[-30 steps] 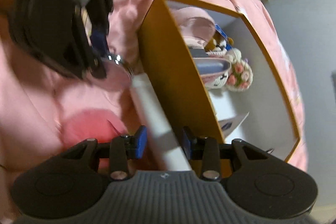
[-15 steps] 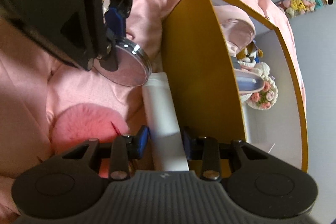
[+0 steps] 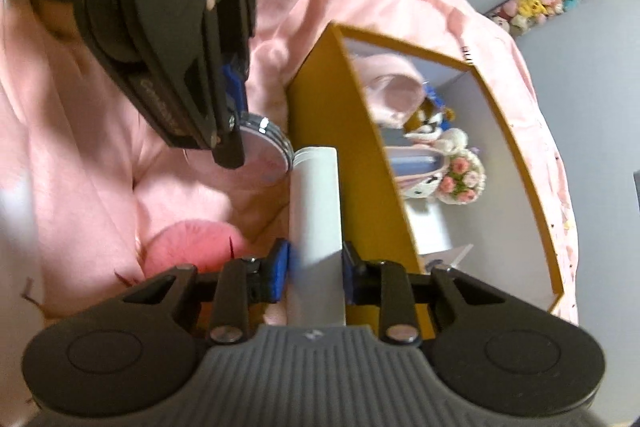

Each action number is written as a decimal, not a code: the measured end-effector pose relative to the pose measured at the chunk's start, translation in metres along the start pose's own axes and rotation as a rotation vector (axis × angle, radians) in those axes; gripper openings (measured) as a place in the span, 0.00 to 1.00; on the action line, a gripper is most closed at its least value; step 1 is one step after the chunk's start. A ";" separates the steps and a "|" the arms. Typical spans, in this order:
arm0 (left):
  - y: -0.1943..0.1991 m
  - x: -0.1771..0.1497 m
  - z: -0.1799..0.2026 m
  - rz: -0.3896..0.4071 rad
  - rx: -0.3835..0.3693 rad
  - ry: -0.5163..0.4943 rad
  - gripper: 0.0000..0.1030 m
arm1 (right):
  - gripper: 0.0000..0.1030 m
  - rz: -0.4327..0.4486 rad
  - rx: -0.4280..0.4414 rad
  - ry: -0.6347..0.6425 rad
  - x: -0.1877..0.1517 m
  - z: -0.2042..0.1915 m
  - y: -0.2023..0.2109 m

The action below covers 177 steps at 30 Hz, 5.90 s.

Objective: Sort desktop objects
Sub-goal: 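Lift the disc stack and white tube over the shoebox with both tools, then lower the white tube into the shoebox and open the right tool, then lower the disc stack into the shoebox and open the left tool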

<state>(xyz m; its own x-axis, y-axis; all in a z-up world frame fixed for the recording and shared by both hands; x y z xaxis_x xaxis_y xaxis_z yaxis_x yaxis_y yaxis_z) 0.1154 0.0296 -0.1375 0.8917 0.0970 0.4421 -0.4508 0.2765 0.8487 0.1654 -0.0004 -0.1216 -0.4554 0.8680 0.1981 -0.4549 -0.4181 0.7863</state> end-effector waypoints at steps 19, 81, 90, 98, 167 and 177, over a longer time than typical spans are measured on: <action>0.051 0.080 0.020 0.189 -0.118 0.036 0.15 | 0.29 0.175 0.074 -0.614 -0.017 0.085 0.084; -0.055 0.140 0.028 0.064 -0.145 0.099 0.15 | 0.20 -0.469 0.111 -0.760 -0.104 0.140 -0.071; -0.055 0.139 0.026 0.057 -0.141 0.106 0.15 | 0.21 -0.400 0.189 -0.744 -0.098 0.133 -0.061; -0.053 0.139 0.023 0.059 -0.135 0.113 0.15 | 0.18 -0.177 0.218 -0.648 -0.067 0.146 -0.061; -0.056 0.135 0.015 0.039 -0.152 0.184 0.15 | 0.78 -0.166 0.067 -0.798 -0.088 0.161 -0.046; -0.062 0.129 0.010 0.023 -0.122 0.208 0.15 | 0.53 -0.087 0.064 -0.885 -0.075 0.118 -0.026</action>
<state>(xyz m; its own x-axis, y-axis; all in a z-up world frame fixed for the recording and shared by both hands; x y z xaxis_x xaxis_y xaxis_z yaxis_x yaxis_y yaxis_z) 0.2582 0.0154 -0.1298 0.8759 0.2962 0.3810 -0.4744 0.3838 0.7923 0.3019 -0.0233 -0.0882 0.3488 0.7961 0.4945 -0.4045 -0.3481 0.8457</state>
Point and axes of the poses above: each gripper's, at about its wrist camera, not at the fingertips, and y roughly against the way its jaws point, z to its right, x to its top, the point moved 10 cm from there along -y, roughly the way its jaws point, and after that the axes turned 11 degrees about y, right-handed, at the moved point
